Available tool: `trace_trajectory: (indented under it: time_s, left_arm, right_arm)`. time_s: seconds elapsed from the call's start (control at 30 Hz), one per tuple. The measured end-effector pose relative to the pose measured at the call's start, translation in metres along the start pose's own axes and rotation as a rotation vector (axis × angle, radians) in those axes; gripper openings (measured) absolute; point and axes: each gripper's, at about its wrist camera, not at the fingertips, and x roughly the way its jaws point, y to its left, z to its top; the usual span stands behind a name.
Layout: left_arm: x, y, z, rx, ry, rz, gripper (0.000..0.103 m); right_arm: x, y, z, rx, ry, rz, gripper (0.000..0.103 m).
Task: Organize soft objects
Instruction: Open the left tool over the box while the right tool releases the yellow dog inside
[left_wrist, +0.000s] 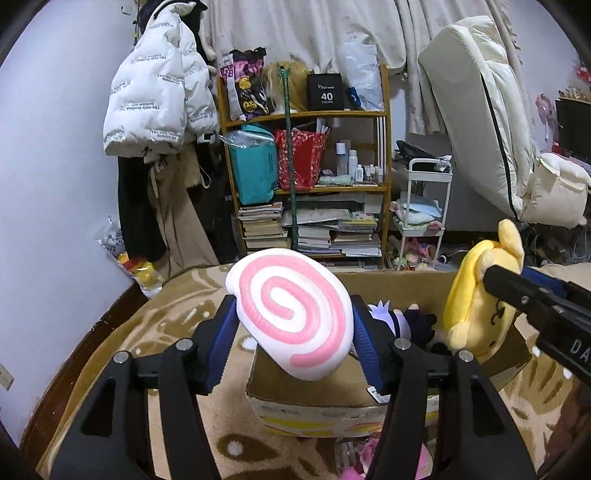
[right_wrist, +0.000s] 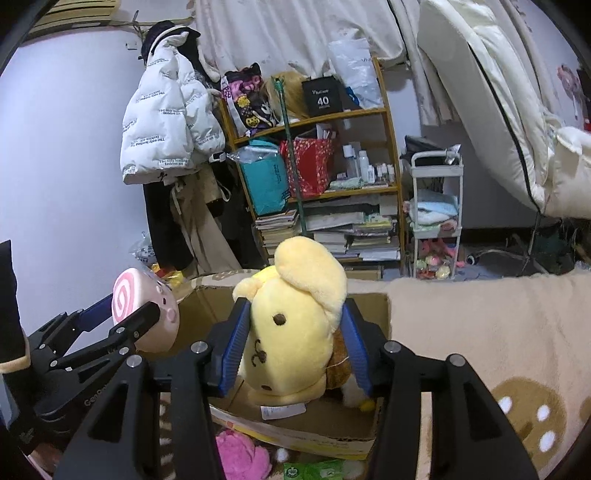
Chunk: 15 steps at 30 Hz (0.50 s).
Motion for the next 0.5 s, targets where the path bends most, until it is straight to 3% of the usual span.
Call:
trace_trajectory:
  time_s: [0.07,0.2,0.5]
  left_arm:
    - [0.001,-0.001,-0.001,0.011,0.006,-0.003,0.062]
    - [-0.007,-0.004,-0.003,0.04,-0.041,-0.003,0.084]
    - [-0.016,-0.01,-0.007,0.095,-0.039,0.028,0.087]
  right_arm:
    - [0.004,0.0,-0.003,0.001,0.012,-0.003,0.054]
    - [0.006,0.001,-0.003,0.01,0.031,-0.008,0.068]
    - [-0.01,0.001,0.0,-0.004,0.015,-0.034,0.081]
